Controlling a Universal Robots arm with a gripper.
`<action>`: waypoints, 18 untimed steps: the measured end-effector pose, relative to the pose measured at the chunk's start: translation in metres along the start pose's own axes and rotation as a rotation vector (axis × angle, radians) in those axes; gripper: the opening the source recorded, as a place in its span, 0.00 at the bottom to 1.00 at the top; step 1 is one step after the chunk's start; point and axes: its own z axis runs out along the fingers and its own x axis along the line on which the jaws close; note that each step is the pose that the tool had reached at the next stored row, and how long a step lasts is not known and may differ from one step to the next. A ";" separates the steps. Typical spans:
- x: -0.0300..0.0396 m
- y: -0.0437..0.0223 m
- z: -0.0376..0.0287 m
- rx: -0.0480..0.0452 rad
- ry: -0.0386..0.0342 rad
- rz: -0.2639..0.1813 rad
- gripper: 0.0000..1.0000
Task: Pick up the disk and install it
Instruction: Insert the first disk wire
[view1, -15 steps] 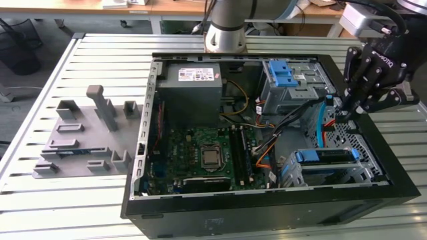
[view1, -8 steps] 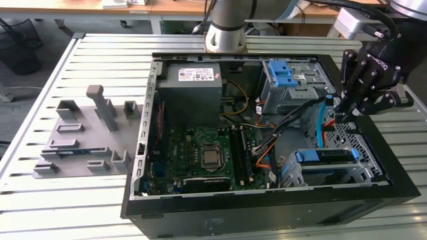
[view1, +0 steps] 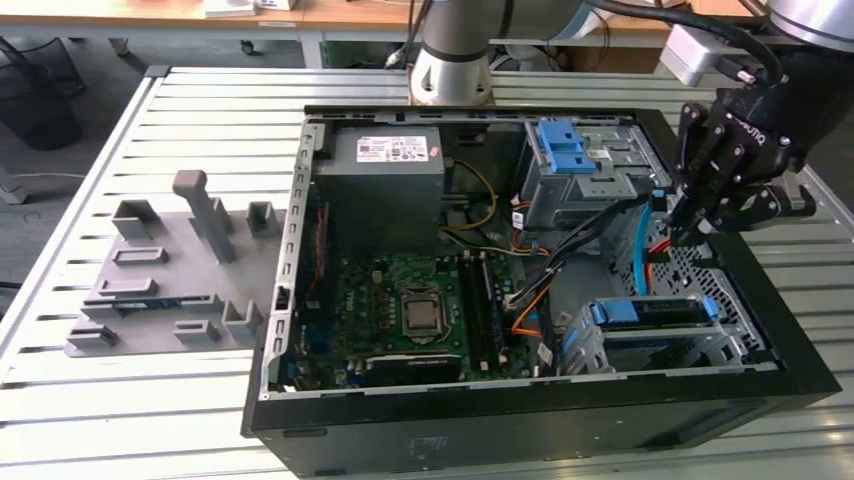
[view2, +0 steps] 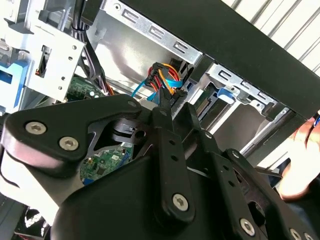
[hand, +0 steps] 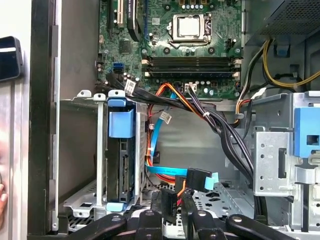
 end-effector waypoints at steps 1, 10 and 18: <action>-0.0001 0.0000 0.0006 0.0000 0.0000 0.000 0.30; -0.0003 -0.0001 0.0035 -0.0006 -0.0297 0.005 0.16; 0.0048 0.0002 0.0052 -0.0010 -0.0613 0.011 0.16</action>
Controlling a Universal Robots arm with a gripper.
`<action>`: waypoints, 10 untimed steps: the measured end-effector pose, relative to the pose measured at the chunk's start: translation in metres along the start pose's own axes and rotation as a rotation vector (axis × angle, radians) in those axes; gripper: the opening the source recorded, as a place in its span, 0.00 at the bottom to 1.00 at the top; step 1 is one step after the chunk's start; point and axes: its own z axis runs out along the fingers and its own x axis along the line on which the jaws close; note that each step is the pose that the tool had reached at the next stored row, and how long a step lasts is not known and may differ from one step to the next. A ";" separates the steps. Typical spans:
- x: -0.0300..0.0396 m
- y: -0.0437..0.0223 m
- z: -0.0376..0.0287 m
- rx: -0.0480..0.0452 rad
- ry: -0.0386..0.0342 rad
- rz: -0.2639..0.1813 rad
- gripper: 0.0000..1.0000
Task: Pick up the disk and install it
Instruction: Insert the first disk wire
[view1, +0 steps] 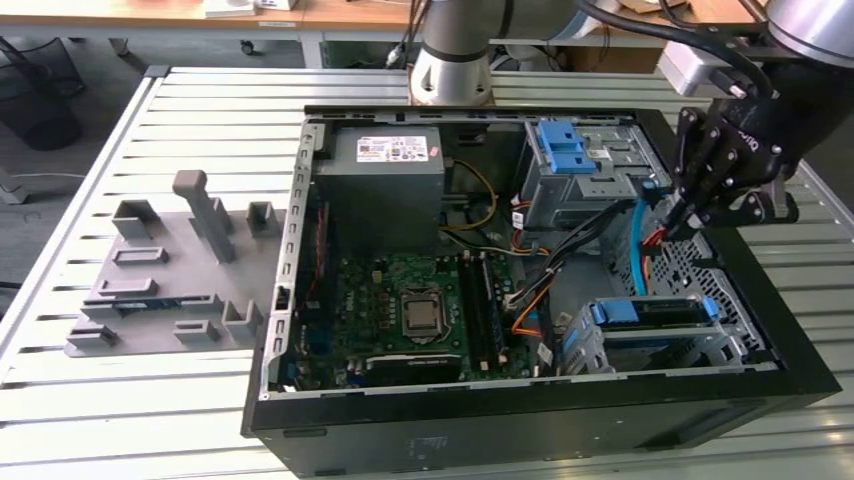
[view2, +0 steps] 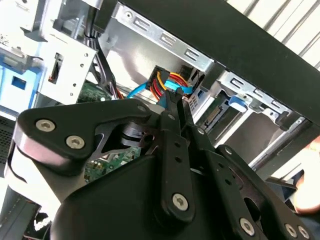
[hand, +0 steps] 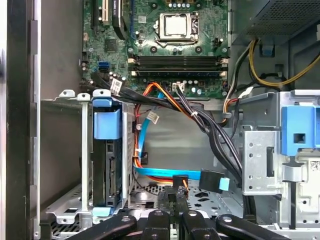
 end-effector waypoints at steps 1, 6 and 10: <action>0.0027 0.0002 0.0009 0.0000 -0.0001 0.000 0.16; 0.0144 0.0023 0.0091 0.0000 0.0000 0.000 0.16; 0.0223 0.0031 0.0143 0.0000 0.0001 0.000 0.16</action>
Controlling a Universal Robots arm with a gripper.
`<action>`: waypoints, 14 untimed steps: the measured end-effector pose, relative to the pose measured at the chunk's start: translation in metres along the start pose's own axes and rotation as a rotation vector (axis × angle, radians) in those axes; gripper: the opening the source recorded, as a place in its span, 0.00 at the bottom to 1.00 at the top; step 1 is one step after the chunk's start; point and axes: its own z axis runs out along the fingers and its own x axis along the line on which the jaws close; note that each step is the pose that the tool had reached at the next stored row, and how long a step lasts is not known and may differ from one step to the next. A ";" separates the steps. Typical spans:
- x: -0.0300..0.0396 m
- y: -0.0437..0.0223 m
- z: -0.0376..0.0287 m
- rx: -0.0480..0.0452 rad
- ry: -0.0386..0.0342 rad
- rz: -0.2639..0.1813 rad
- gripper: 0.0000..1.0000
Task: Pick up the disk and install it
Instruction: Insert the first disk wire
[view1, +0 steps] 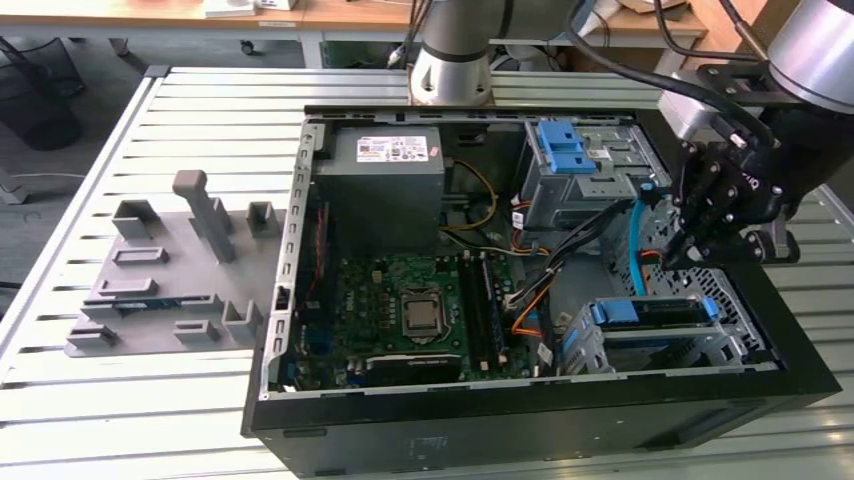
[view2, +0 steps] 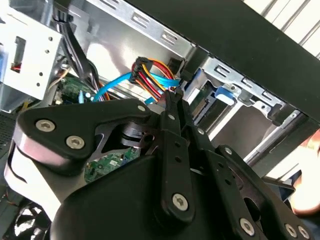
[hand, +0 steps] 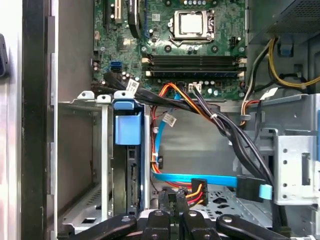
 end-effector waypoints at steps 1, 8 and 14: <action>0.0012 0.0000 0.0011 0.0000 -0.0001 0.000 0.16; 0.0159 -0.0001 0.0043 -0.0012 0.0019 0.000 0.16; 0.0198 -0.0002 0.0061 -0.0146 0.0026 0.001 0.16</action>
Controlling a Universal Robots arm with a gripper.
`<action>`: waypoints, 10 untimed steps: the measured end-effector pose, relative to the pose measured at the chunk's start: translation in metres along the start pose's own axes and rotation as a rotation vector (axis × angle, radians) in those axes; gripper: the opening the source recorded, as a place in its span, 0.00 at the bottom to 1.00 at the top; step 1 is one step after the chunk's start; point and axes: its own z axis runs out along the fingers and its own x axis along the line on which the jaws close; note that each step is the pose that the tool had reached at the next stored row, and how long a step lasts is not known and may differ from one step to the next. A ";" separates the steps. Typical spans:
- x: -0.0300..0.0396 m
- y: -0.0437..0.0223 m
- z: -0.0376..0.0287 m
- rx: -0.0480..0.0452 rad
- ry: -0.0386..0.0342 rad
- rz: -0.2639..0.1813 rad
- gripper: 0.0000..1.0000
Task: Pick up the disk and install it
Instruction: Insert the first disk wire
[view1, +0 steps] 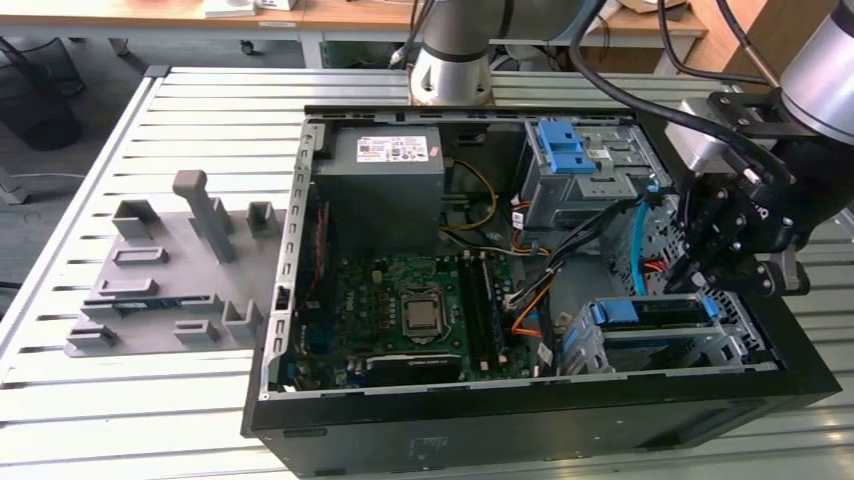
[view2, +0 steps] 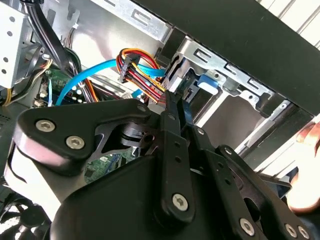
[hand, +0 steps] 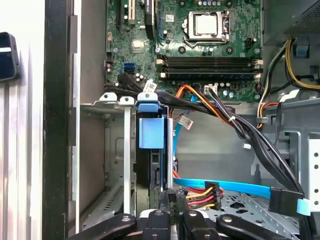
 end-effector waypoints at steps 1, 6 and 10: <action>0.0002 0.0000 0.0004 -0.0003 -0.0002 0.000 0.16; 0.0045 -0.0003 0.0027 -0.0005 -0.0003 0.004 0.16; 0.0071 -0.0003 0.0032 -0.0010 -0.0001 0.004 0.16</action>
